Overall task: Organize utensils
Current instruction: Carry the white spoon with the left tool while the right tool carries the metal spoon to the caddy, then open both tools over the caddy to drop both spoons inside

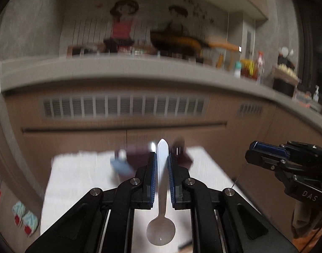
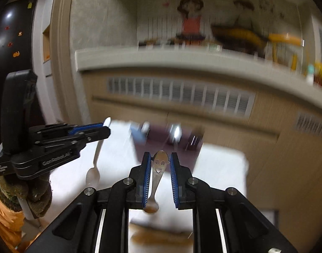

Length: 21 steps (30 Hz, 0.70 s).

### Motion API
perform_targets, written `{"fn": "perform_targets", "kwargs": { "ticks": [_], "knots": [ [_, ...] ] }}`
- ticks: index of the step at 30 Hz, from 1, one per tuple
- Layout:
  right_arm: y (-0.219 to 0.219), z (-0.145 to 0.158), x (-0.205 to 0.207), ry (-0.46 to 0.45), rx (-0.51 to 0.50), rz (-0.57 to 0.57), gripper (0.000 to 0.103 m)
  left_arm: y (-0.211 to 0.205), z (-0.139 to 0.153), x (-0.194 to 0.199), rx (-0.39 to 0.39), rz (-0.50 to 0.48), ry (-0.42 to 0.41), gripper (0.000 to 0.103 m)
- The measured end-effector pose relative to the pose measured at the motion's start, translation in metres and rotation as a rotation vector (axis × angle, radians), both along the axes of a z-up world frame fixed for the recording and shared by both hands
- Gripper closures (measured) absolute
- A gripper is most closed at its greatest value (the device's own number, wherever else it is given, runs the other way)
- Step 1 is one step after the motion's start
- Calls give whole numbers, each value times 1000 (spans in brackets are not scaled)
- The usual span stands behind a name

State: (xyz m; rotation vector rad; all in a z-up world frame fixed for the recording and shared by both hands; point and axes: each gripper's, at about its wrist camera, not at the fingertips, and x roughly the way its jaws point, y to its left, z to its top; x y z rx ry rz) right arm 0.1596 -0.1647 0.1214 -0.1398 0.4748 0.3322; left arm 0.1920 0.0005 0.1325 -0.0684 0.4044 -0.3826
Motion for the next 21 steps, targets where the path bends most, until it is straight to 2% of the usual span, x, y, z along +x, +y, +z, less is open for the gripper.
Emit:
{"fn": "perform_targets", "kwargs": {
  "ticks": [5,9,11,14,19,21],
  "knots": [
    [2,63,51,-115,-13,-38,86,0,53,42,-44,16,-195,92],
    [5,71,100,-129,-33,-77,86,3,53,91,-111,45,-264,92],
    [5,62,123,-107,-43,-87,86,4,40,115,-133,67,-253,92],
    [4,38,150,-60,-59,-96,86,1,6,146,-150,74,-186,92],
    [-2,-15,183,72,-47,-91,86,-13,-55,177,-97,80,-67,92],
    [-4,-36,192,133,-36,-82,86,-15,-78,188,-89,79,9,90]
  ]
}}
